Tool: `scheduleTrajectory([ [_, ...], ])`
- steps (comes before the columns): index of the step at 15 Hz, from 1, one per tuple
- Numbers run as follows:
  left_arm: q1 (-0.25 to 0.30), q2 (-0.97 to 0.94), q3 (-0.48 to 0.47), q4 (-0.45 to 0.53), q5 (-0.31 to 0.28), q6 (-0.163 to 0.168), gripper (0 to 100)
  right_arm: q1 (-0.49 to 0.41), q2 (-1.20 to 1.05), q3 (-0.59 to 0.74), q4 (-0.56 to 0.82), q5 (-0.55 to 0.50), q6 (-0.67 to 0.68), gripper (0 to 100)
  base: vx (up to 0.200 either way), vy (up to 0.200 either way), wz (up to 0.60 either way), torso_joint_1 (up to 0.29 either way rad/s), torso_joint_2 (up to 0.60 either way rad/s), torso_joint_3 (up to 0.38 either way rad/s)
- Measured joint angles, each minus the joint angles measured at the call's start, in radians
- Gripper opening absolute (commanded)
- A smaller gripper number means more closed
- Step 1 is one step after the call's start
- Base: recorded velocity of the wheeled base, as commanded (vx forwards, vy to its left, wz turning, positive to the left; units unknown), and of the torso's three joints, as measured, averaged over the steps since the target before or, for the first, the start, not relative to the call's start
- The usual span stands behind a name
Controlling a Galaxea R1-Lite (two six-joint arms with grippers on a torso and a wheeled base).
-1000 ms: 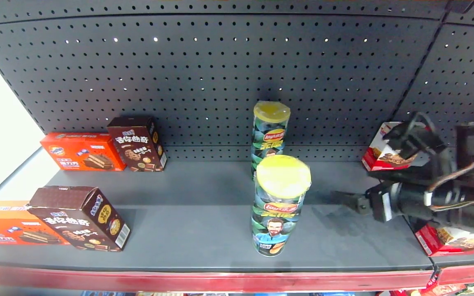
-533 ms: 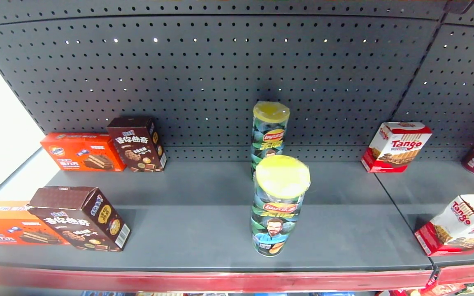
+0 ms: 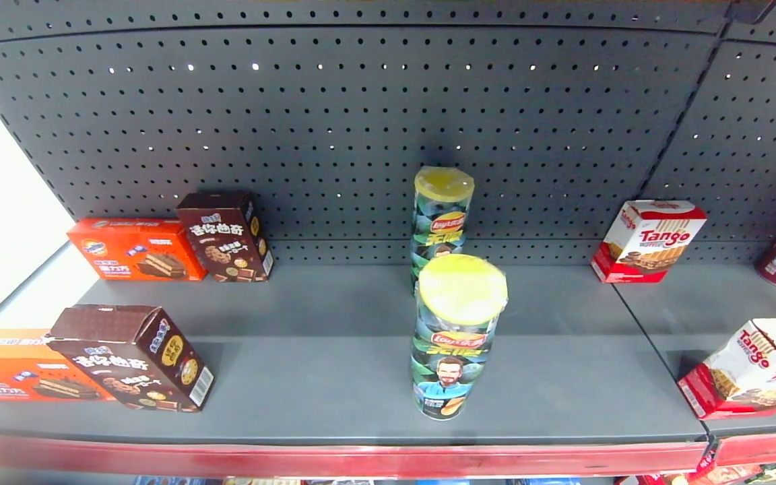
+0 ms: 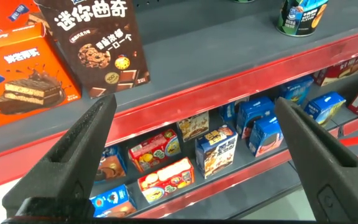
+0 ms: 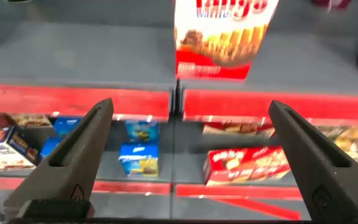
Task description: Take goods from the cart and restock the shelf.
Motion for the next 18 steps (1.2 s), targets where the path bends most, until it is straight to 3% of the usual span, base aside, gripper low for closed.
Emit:
scheduleTrajectory([
  [10, 0.001, 0.000, 0.004, -0.005, 0.011, -0.009, 100, -0.020, -0.076, 0.017, 0.015, 0.011, 0.028, 100, 0.000, 0.000, 0.00, 0.000, 0.00, 0.000],
  [13, 0.002, 0.000, 0.004, -0.006, 0.012, -0.062, 100, -0.020, -0.076, 0.017, 0.015, 0.011, 0.028, 100, 0.000, 0.000, 0.00, 0.000, 0.00, 0.000],
  [18, 0.001, 0.000, 0.004, -0.006, 0.012, -0.070, 100, -0.021, -0.076, 0.017, 0.015, 0.011, 0.028, 100, 0.000, 0.000, 0.00, 0.000, 0.00, 0.000],
])
